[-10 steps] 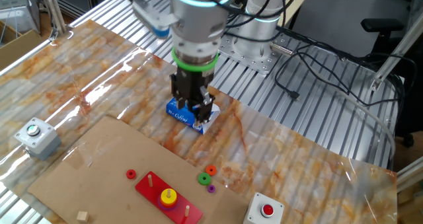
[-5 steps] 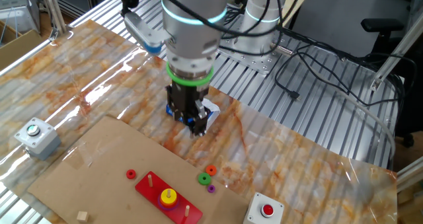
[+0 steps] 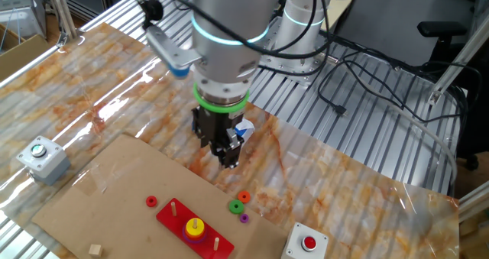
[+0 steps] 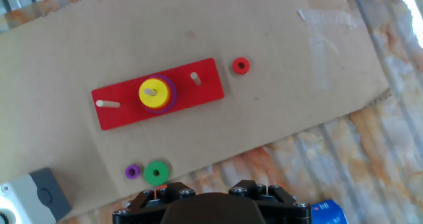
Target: Take out one Hanoi block and throw it aside
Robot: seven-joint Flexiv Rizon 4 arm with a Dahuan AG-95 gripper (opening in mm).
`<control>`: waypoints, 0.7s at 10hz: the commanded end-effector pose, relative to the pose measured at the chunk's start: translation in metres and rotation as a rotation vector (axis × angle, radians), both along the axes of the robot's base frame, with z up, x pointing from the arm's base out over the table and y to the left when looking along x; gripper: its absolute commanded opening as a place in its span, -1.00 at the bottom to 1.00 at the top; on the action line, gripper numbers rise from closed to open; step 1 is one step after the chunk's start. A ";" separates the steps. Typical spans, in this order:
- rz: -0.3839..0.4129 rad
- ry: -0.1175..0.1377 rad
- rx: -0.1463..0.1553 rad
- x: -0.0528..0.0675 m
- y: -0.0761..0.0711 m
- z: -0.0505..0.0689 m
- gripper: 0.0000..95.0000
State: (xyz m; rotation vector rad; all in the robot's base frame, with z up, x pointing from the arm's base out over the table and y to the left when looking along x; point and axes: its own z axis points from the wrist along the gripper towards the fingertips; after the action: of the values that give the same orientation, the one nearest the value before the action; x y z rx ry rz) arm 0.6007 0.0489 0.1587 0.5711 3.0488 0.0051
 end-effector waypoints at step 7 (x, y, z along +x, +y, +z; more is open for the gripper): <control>0.005 -0.002 -0.005 0.019 -0.003 -0.003 0.20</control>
State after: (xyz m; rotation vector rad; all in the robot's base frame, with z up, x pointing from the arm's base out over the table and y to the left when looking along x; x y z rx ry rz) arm 0.6206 0.0468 0.1549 0.5591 3.0494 -0.0011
